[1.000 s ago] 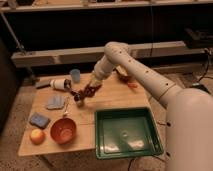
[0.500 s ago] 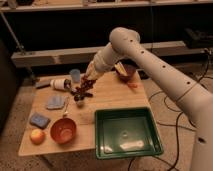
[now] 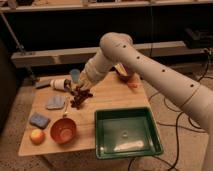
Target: Place grapes in red bowl
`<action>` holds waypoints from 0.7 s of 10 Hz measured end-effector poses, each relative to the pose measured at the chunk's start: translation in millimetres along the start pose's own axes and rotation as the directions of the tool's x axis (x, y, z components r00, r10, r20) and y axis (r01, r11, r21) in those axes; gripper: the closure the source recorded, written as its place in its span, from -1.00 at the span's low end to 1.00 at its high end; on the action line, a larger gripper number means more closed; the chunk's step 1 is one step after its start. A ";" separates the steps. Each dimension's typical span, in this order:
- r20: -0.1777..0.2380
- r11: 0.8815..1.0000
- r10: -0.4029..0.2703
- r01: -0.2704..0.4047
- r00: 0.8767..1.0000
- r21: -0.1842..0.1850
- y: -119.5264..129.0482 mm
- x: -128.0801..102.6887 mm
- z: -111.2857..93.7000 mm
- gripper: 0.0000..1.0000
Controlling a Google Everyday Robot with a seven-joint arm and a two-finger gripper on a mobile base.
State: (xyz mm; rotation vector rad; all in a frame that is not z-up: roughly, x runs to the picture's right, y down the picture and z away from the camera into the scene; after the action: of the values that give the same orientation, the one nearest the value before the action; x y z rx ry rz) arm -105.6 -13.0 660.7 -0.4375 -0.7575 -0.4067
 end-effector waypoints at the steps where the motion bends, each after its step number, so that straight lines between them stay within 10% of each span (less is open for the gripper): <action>1: 0.001 0.999 -0.022 0.022 1.000 -0.033 7.3 -0.1 25.2 1.00; 7: -0.014 0.973 -0.188 0.184 0.982 -0.143 54.4 -6.0 121.2 1.00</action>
State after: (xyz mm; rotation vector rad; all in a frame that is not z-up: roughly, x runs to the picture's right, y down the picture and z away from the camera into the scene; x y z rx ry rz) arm -150.6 96.0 722.1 -0.4939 -0.7485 -0.6435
